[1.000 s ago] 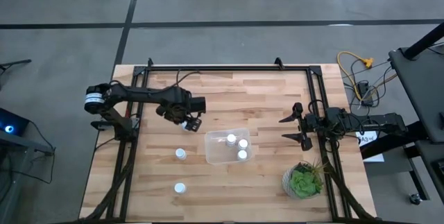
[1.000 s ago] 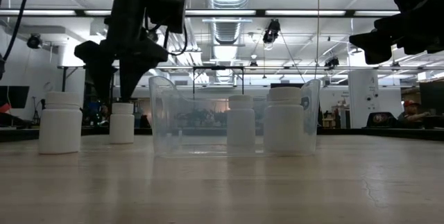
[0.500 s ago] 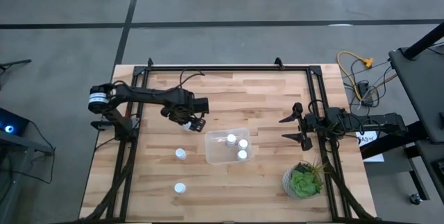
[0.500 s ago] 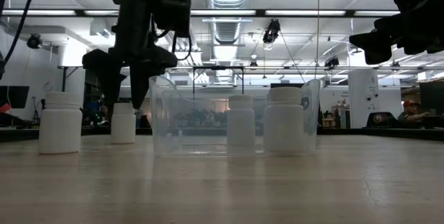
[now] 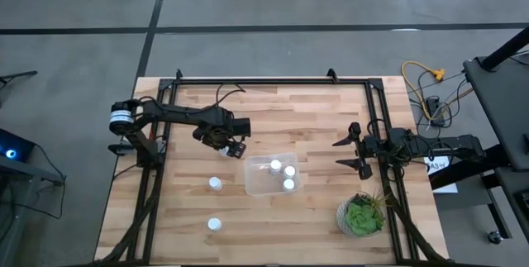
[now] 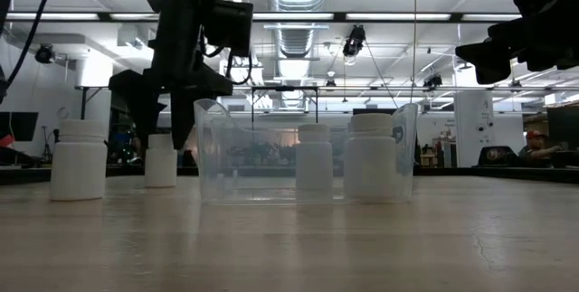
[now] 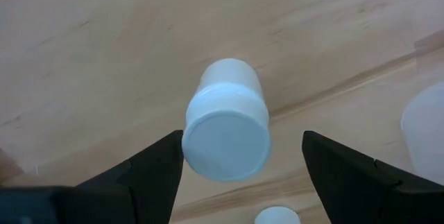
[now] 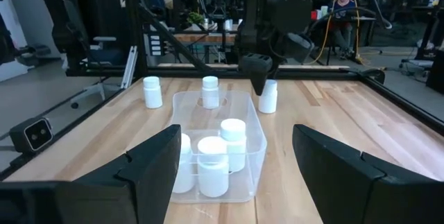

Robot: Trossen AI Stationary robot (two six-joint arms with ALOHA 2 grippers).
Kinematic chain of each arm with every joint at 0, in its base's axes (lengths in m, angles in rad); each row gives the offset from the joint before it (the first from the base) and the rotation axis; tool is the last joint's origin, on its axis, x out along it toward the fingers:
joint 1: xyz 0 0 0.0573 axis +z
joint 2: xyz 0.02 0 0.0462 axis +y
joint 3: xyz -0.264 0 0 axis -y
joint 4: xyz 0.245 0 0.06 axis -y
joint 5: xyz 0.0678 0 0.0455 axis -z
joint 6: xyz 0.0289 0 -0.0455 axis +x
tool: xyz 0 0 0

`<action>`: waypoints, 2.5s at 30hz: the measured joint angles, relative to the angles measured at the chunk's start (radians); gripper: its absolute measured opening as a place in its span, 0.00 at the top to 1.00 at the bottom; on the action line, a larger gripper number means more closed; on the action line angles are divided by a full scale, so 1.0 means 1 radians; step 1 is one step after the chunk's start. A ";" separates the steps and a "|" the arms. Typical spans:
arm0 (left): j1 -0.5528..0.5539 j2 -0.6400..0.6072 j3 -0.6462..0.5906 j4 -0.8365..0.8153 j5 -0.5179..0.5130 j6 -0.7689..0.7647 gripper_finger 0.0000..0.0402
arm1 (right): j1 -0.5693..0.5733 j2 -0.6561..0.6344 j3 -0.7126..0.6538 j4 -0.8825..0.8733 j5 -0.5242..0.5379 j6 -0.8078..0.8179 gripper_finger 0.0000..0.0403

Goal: Pick and place pill bottles into a basket
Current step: Put the white medicine bottle into the transparent bin

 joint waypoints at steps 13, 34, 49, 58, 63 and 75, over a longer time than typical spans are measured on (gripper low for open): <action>0.000 -0.004 0.000 0.000 -0.023 0.031 0.65 | 0.000 0.000 0.000 0.000 0.000 -0.004 0.34; -0.032 -0.089 0.253 -0.028 0.018 0.079 0.65 | 0.000 -0.001 0.000 0.000 0.000 -0.002 0.34; -0.165 -0.050 0.480 -0.103 -0.024 0.069 0.65 | 0.000 0.000 0.000 0.000 0.000 0.001 0.34; -0.239 0.033 0.523 -0.099 -0.032 -0.001 0.65 | 0.000 0.000 0.000 0.000 0.000 -0.002 0.34; -0.264 0.111 0.589 -0.110 -0.033 -0.001 0.65 | 0.000 0.000 0.000 0.000 0.000 0.002 0.34; -0.267 0.271 0.665 -0.213 -0.055 0.112 0.65 | 0.000 0.000 0.000 0.000 0.000 -0.005 0.34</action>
